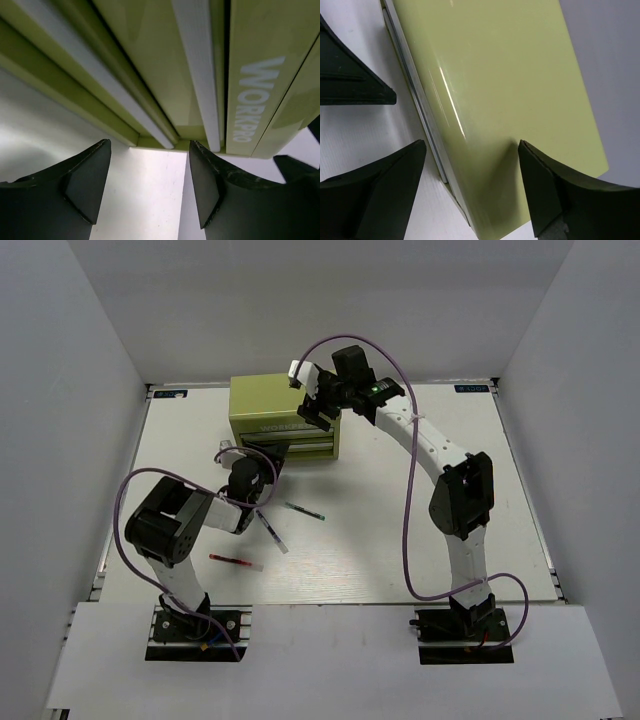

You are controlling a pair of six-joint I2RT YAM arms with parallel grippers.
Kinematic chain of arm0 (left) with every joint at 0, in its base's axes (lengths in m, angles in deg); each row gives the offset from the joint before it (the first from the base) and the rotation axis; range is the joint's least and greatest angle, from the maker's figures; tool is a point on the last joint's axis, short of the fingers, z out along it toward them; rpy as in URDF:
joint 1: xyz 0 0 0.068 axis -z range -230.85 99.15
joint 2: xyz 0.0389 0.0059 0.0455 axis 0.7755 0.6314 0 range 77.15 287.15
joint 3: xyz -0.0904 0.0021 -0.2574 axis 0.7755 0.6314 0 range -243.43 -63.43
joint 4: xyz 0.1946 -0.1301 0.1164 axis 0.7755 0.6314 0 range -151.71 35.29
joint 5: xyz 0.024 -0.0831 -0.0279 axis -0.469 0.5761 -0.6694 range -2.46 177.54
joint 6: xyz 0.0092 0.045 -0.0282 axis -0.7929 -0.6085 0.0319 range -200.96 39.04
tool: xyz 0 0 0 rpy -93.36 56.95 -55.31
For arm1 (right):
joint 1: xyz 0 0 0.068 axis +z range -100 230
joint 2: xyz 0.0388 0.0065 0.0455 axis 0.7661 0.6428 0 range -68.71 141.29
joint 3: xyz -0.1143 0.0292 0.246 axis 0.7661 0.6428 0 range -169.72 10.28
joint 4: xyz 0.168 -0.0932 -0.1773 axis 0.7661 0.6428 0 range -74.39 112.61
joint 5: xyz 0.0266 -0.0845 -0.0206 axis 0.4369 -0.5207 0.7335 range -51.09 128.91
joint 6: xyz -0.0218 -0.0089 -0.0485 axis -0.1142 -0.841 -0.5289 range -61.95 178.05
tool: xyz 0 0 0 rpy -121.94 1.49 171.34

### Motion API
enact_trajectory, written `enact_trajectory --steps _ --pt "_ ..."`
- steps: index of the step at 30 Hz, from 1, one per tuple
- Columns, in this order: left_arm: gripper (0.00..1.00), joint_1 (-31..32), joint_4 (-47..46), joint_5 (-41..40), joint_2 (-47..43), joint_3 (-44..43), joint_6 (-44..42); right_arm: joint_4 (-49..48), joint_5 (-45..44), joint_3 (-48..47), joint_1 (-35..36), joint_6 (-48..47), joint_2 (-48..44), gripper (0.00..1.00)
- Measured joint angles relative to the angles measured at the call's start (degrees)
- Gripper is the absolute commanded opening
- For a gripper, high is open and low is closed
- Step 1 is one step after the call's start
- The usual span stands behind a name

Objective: Sort the stationery into containers
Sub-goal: Open the drawer

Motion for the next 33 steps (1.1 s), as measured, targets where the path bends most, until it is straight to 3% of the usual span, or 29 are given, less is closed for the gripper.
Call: enact_trajectory --steps 14,33 --pt "0.61 -1.4 0.2 0.8 3.4 -3.0 1.8 -0.4 -1.6 0.0 -0.1 -0.3 0.3 0.60" --pt "0.47 -1.4 1.2 -5.9 8.1 -7.1 6.1 -0.1 -1.3 -0.3 -0.3 -0.2 0.3 0.60"
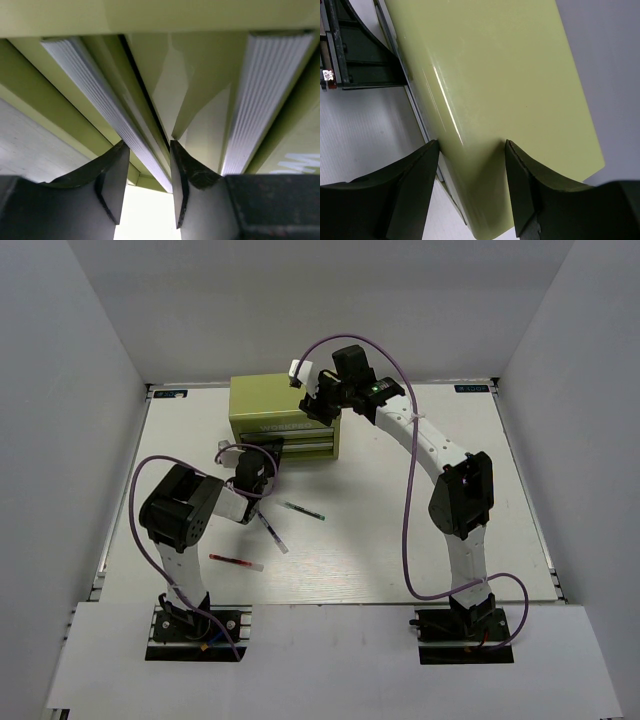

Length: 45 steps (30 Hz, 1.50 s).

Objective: Sort the stationery into containers
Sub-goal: Open the drawer

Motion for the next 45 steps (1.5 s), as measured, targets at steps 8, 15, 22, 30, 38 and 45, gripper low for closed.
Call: enact_trajectory --steps 8,15,22,30,38,45 --pt "0.43 0.0 0.2 -1.5 0.7 -0.2 1.1 0.1 0.0 -0.1 0.0 0.0 0.0 0.60" --pt "0.24 0.2 -0.7 -1.5 1.4 -0.5 2.6 0.2 -0.2 -0.2 0.0 0.0 0.1 0.60" --pt "0.11 0.2 -2.3 -1.6 2.0 -0.2 3.2 0.7 -0.2 -0.8 0.0 0.0 0.5 0.60" --pt "0.08 0.8 -6.3 -1.8 1.9 3.1 4.0 2.2 -0.3 -2.4 0.0 0.0 1.2 0.60" --pt "0.07 1.6 -8.3 -0.5 -1.5 8.7 4.3 2.8 -0.4 -3.0 0.0 0.0 1.4 0.60" --pt "0.20 2.4 -6.3 1.7 -7.1 14.0 4.4 2.7 -0.8 -3.0 0.0 0.2 1.5 0.70"
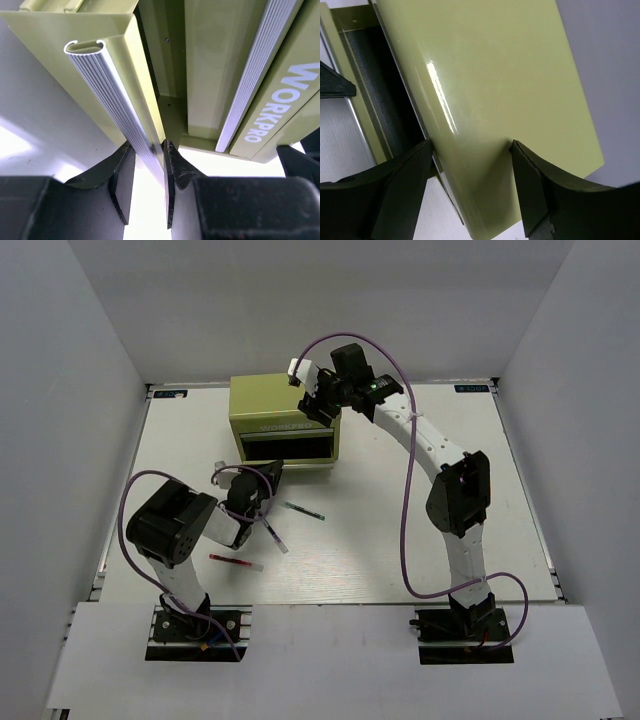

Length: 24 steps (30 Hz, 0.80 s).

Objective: Sort the stationery into containers
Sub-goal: Open the drawer

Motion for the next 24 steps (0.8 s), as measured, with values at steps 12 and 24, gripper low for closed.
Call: enact_trajectory --steps 12,24 --pt "0.70 -1.2 5.6 3.8 -3.0 -1.2 -4.1 -2.8 -1.4 3.8 -0.1 -0.8 -1.6 0.78" --pt "0.72 -1.2 27.6 8.7 -22.1 -1.8 -8.1 -4.3 -1.8 30.6 -0.6 -1.9 -22.9 0.69"
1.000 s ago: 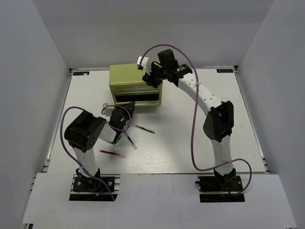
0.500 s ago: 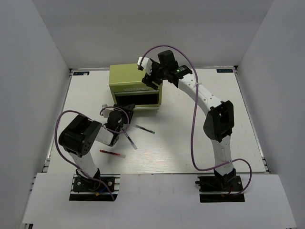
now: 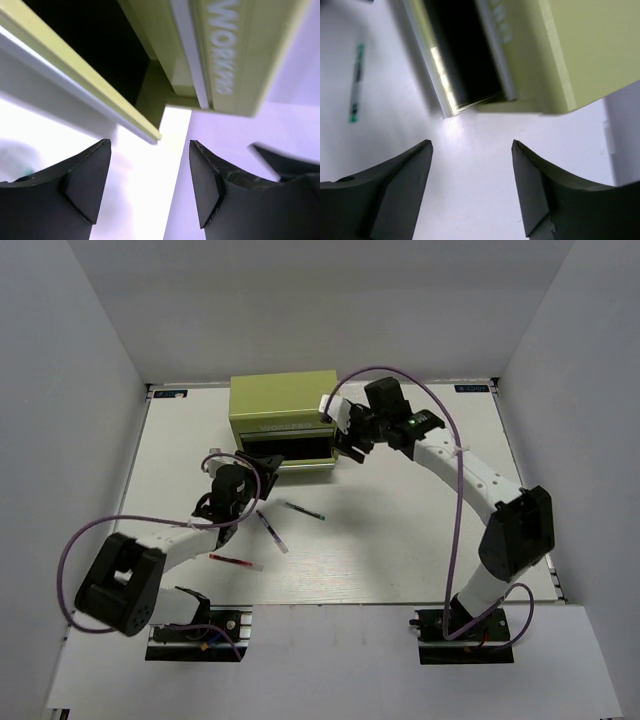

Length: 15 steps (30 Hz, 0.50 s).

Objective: Sort the stationery into containers
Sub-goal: Open the drawer, then grab a piece of stationery with the right arm

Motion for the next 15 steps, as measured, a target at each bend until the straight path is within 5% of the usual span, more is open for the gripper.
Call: enact_trajectory --steps 5,7,9,12,14,15 --pt "0.50 0.0 13.7 0.5 -13.8 2.4 -2.8 3.8 6.2 9.3 0.4 -1.6 -6.7 0.50" --pt "0.15 0.0 21.4 0.4 -19.4 3.3 -4.3 5.9 9.3 11.3 1.2 -2.1 -6.9 0.43" --pt "0.00 0.0 29.7 0.0 -23.9 3.2 -5.6 7.6 11.4 13.4 3.1 -2.4 -6.6 0.38" --pt "0.01 0.0 44.4 -0.6 -27.9 1.5 -7.0 9.3 12.8 14.5 7.8 -1.1 -4.3 0.40" --pt "0.22 0.0 53.2 -0.8 -28.6 -0.3 -7.4 8.8 12.9 14.5 11.1 0.5 -2.1 0.45" --pt "0.42 0.0 56.7 -0.9 -28.8 -1.1 -7.7 8.7 12.9 14.5 12.3 1.7 -0.9 0.46"
